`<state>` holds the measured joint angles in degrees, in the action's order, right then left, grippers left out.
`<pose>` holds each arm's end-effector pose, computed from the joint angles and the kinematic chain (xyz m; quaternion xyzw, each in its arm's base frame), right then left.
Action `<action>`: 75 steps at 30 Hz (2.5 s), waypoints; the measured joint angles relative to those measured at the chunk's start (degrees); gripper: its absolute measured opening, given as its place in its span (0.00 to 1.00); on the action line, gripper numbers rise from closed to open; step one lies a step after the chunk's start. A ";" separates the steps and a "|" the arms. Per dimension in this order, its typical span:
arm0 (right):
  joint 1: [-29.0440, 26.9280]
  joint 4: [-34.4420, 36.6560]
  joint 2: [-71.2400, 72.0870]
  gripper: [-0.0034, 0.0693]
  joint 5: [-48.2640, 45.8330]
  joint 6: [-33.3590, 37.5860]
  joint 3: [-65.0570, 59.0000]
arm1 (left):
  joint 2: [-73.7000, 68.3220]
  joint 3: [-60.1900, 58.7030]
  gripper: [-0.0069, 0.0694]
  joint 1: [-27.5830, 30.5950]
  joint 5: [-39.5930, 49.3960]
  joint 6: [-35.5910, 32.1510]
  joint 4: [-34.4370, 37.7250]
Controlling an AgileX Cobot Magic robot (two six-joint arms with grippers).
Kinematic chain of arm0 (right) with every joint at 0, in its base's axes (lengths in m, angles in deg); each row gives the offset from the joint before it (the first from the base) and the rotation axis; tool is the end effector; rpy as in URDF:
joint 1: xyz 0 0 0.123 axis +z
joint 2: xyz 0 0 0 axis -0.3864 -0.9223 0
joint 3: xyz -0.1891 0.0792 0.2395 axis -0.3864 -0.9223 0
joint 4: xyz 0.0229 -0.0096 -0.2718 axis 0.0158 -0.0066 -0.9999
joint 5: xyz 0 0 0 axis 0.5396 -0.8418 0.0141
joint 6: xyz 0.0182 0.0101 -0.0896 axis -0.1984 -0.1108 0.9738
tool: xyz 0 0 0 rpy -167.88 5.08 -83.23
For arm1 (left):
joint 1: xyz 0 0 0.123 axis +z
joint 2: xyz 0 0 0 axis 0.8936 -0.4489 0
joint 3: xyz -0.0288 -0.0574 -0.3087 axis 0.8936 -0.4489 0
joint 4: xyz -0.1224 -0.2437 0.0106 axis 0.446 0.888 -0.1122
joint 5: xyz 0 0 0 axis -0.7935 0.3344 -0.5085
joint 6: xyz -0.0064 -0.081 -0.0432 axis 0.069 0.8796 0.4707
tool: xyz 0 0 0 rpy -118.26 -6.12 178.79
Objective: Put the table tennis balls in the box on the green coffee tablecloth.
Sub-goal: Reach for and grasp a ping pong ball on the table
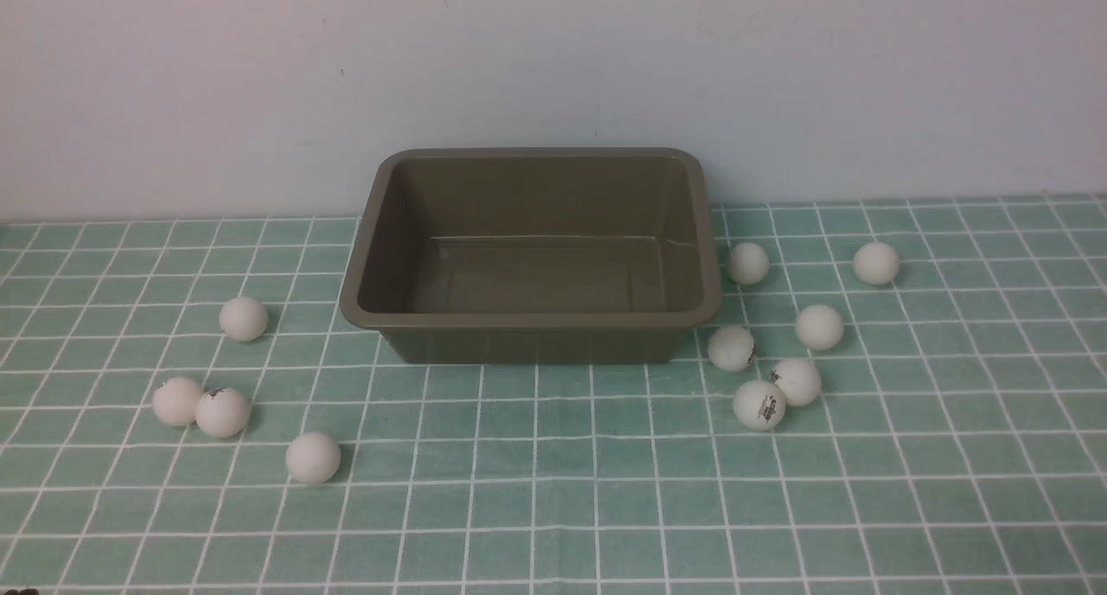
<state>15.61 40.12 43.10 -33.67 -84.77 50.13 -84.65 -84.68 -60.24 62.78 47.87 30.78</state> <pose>0.0431 -0.0143 0.1722 0.1265 0.7894 -0.0386 0.5995 0.0441 0.0023 0.1698 -0.0218 0.8084 0.0159 0.5880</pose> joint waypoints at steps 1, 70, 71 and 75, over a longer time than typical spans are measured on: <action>0.00 0.00 0.00 0.03 0.00 0.00 0.00 | 0.00 0.00 0.09 0.00 0.00 0.00 0.00; -0.01 -43.77 0.00 0.03 49.92 -0.69 -0.17 | 0.00 0.00 0.09 0.00 0.00 0.00 0.00; -0.01 -43.95 0.00 0.03 50.98 -2.13 -0.17 | 0.00 0.00 0.09 0.00 0.00 0.00 0.00; -0.01 -42.01 0.00 0.03 56.72 -13.39 -0.17 | 0.00 0.00 0.09 0.00 0.00 0.00 0.00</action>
<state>15.59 -1.89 43.10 23.06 -98.16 49.96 -84.65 -84.68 -60.24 62.78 47.87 30.78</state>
